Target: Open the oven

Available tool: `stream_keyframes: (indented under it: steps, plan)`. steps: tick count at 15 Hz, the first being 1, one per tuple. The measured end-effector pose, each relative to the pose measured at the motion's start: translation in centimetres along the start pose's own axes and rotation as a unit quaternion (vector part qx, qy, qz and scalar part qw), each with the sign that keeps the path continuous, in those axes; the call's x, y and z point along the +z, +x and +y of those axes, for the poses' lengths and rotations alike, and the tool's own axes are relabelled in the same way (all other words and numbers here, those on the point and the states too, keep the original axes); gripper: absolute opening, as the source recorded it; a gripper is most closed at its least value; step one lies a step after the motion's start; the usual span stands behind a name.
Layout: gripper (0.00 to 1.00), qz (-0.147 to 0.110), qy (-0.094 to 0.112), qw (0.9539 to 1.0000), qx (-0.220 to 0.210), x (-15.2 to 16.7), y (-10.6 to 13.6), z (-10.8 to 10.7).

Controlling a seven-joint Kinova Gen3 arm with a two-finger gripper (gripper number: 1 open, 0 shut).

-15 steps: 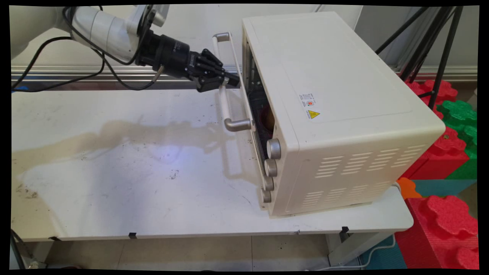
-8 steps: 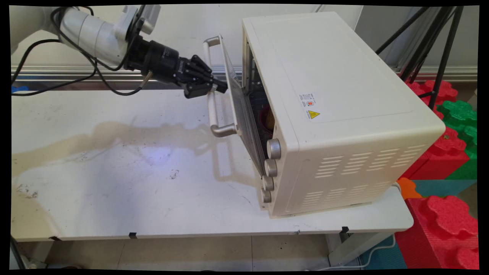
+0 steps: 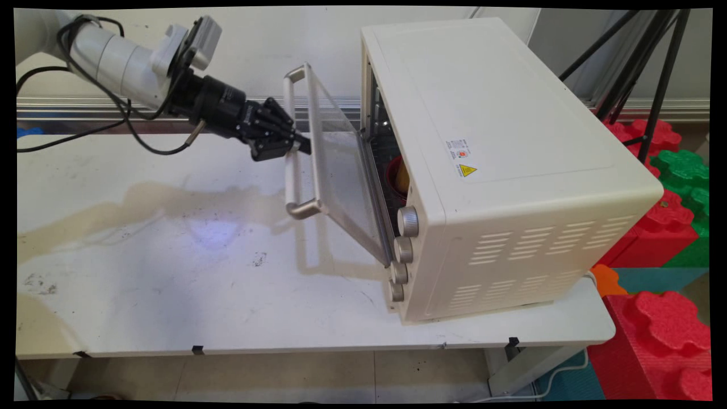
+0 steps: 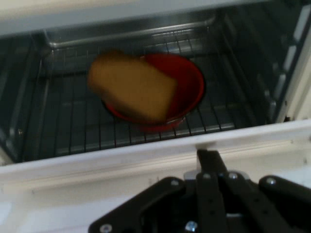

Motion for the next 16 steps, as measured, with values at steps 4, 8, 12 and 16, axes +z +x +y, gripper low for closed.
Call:
stream_keyframes:
  steps: [4, 8, 12, 16]
  plan:
    - [0.00, -0.016, -0.003, 0.9999, -0.001, -0.7, -1.5, 0.2]
    - [0.00, -0.029, -0.003, 0.9996, -0.003, -1.0, -2.9, 0.3]
    - [0.00, -0.041, -0.004, 0.9991, -0.008, -1.2, -4.5, 0.6]
    - [0.00, -0.055, -0.007, 0.9984, -0.013, -1.2, -6.3, 1.0]
